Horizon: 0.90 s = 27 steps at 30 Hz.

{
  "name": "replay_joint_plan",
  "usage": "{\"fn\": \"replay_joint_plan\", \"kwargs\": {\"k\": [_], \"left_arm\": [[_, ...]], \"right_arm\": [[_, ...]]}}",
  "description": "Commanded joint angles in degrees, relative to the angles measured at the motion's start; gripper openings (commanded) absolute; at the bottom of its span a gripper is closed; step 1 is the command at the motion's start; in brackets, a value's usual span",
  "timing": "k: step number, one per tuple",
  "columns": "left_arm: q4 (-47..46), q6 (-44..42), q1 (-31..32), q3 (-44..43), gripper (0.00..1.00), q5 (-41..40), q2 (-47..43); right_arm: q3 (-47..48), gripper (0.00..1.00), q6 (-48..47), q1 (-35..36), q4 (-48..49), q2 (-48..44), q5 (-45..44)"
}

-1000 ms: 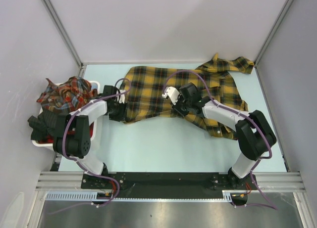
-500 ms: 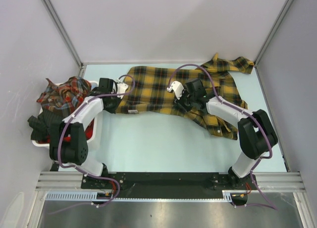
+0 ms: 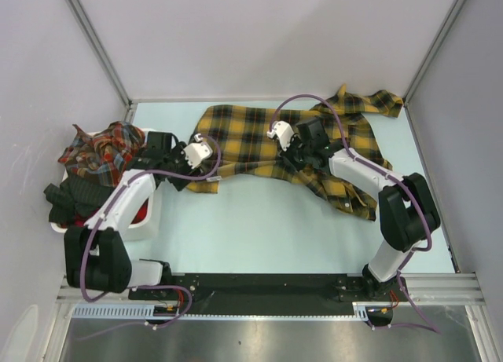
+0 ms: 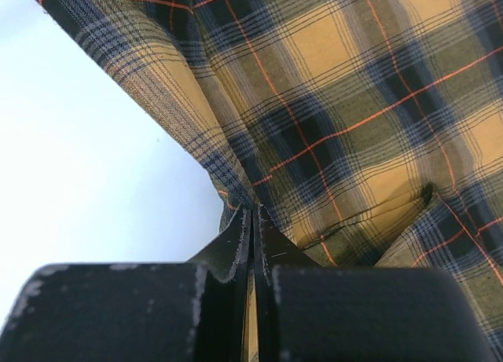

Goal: Fold and stack the long sleeve shirts
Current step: Fold the shirt

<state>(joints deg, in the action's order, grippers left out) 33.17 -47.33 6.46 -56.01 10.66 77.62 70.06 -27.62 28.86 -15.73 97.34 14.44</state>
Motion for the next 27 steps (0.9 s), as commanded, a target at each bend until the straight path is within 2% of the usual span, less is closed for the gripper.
{"fn": "replay_joint_plan", "kwargs": {"k": [1,3,5,6,9,15,19,23,25,27], "left_arm": [[-5.1,-1.9,2.5,4.7,0.71,11.8,-5.5],[-9.8,-2.2,5.8,7.8,0.81,11.2,-7.8],[-13.5,-1.8,8.7,13.0,0.83,8.6,-9.3],[-18.7,-1.5,11.6,14.8,0.83,4.8,-9.8],[-30.3,-0.4,15.1,20.7,0.82,-5.3,-9.3],[-44.2,-3.5,15.2,23.8,0.78,-10.6,-7.3],[-47.3,-7.0,15.1,25.6,0.74,-12.7,-5.6],[-47.1,-11.5,14.4,26.0,0.62,-14.9,-2.0],[-45.2,-13.7,12.5,24.8,0.61,-13.9,-1.3],[-40.6,-14.0,11.0,22.9,0.66,-11.6,-1.4]], "right_arm": [[2.4,0.0,0.9,-0.2,1.0,0.6,0.9],[2.3,0.0,1.0,-0.2,0.8,0.7,0.9],[2.4,0.0,1.2,-0.4,1.0,0.7,1.0],[2.4,0.0,1.2,-0.4,1.0,0.7,1.0],[2.5,0.0,1.2,-0.7,1.0,0.7,1.2],[2.6,0.0,1.0,-1.4,0.4,0.3,2.2],[2.7,0.0,1.0,-1.5,0.3,0.2,2.3],[2.7,0.0,0.9,-1.6,0.2,0.0,2.5],[2.7,0.0,0.9,-1.8,0.0,-0.1,2.6],[2.8,0.0,0.9,-2.0,0.0,-0.3,2.7]]}}
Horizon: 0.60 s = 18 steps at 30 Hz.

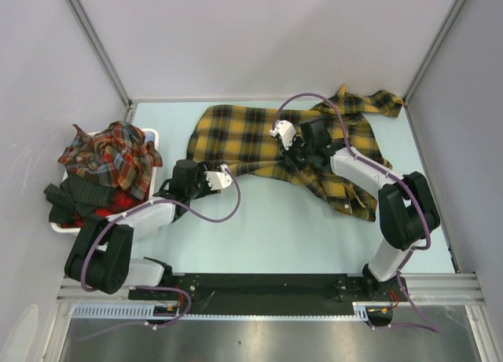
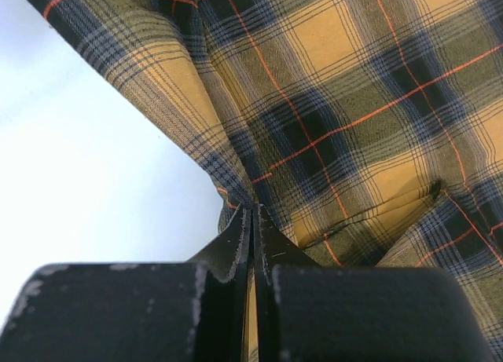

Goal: Fold and stack the long sleeve shirts
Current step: Fold the shirt

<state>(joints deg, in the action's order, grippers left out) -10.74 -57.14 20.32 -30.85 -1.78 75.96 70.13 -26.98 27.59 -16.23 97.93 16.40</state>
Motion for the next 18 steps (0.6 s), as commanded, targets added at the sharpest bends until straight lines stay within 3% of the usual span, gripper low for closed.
{"fn": "replay_joint_plan", "kwargs": {"k": [1,5,8,18], "left_arm": [[5.3,-3.8,-3.1,-3.1,0.68,1.4,0.0],[9.6,-0.9,-2.9,-3.5,0.8,9.6,-5.7],[10.0,1.0,-2.2,-2.9,0.83,13.4,-7.8],[4.7,2.2,5.3,-3.7,0.84,9.3,-1.7]], "right_arm": [[2.7,0.0,0.2,-0.7,0.5,-0.9,0.8],[2.7,0.0,0.3,-0.6,0.4,-0.9,0.8],[2.6,0.0,0.4,-0.6,0.5,-0.8,0.8],[3.3,0.0,0.5,-0.7,0.1,-0.8,0.7]]}}
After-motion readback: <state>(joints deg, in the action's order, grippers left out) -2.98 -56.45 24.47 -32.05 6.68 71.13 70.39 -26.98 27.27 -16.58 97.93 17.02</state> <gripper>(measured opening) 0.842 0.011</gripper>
